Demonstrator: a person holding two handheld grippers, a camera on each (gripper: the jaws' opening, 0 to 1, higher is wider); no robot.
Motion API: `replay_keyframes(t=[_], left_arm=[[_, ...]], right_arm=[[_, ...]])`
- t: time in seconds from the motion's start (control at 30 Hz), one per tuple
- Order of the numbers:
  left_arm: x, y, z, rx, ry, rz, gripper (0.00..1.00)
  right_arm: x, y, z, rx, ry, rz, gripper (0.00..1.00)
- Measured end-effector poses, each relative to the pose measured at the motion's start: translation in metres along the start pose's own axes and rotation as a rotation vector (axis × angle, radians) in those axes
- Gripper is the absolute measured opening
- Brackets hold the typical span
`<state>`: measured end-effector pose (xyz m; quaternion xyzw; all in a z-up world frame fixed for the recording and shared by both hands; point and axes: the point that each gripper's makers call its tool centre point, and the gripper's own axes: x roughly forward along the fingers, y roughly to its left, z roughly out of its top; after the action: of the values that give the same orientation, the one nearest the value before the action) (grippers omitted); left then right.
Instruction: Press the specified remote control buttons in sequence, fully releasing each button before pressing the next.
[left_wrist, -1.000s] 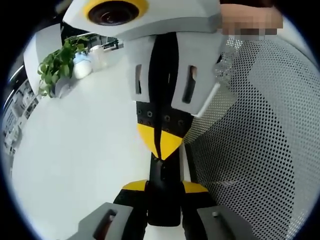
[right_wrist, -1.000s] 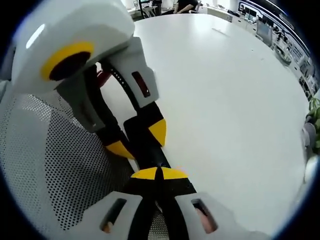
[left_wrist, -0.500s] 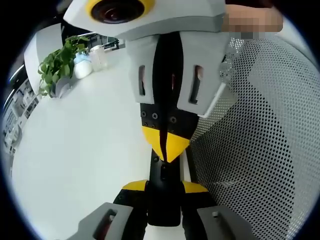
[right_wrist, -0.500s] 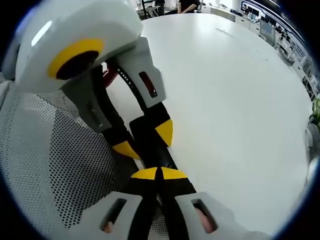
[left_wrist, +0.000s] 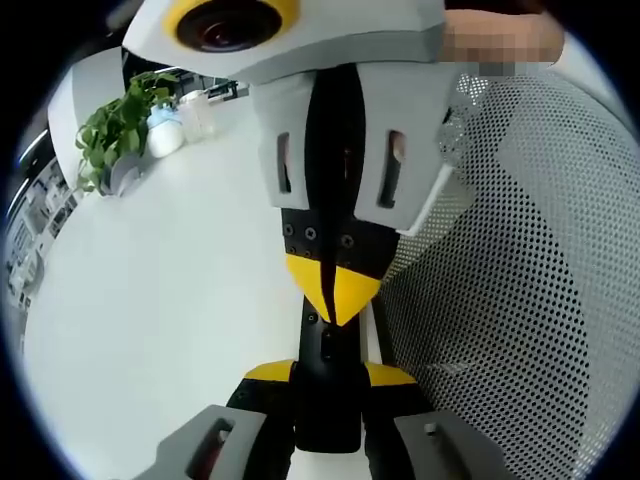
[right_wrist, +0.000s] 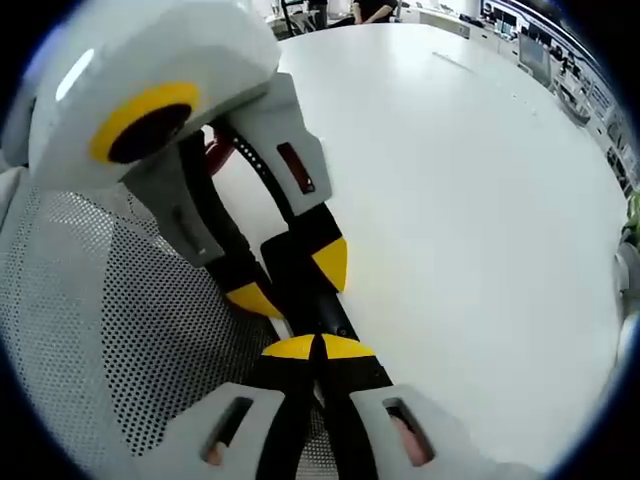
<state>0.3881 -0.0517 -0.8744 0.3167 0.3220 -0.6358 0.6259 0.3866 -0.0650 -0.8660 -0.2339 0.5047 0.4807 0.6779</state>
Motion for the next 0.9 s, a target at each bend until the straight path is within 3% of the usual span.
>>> replay_keyframes(t=[0.57,0.9], left_arm=[[0.0001,0.0005,-0.0004,0.007,0.005,-0.006,0.24],[0.0002,0.0005,-0.0005,0.005,0.007,-0.007,0.24]], right_arm=[[-0.0011,-0.0047,-0.0005,0.077,-0.016,0.016,0.00],[-0.0003,-0.0040,0.0001,0.063,-0.020,0.000,0.00]])
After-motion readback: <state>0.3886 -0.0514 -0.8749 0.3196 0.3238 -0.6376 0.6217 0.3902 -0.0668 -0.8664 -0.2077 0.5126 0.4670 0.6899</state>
